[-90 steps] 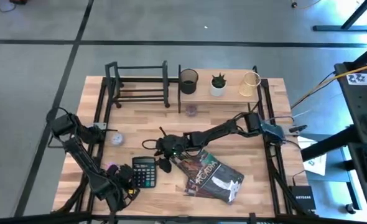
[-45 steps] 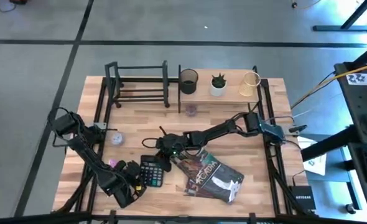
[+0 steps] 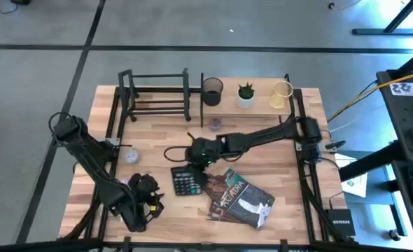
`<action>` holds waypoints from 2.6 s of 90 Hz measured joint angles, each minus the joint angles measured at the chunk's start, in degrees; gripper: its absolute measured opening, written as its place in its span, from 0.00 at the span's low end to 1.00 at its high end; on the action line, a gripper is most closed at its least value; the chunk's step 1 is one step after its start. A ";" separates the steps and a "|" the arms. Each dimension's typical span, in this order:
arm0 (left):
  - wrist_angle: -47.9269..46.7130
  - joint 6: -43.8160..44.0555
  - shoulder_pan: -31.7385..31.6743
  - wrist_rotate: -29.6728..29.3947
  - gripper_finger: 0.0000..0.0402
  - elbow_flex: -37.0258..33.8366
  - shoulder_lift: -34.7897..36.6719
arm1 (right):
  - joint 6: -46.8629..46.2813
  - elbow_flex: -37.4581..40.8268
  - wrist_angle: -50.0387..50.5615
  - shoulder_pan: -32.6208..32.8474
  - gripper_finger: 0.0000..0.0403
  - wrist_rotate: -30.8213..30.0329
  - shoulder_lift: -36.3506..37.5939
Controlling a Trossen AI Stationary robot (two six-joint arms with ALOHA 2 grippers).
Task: Stock shelves
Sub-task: Put the black calculator under the shelf
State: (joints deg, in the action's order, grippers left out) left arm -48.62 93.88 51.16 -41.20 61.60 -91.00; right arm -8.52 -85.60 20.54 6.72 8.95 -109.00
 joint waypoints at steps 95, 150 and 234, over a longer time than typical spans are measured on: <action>0.00 -3.03 0.04 -8.80 0.34 0.00 0.00 | -6.44 56.84 0.96 -14.43 0.02 -15.78 54.45; 0.22 -2.83 0.04 -8.84 0.34 0.00 0.00 | 4.03 57.35 -7.77 -16.87 0.25 -25.36 44.12; 1.56 -2.88 0.04 -9.67 0.34 -0.02 -0.02 | -49.72 57.22 15.08 7.54 0.16 -38.91 43.29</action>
State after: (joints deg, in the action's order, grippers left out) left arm -47.06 91.00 51.20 -50.87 61.58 -91.02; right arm -58.23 -28.38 35.62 14.26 -29.96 -65.71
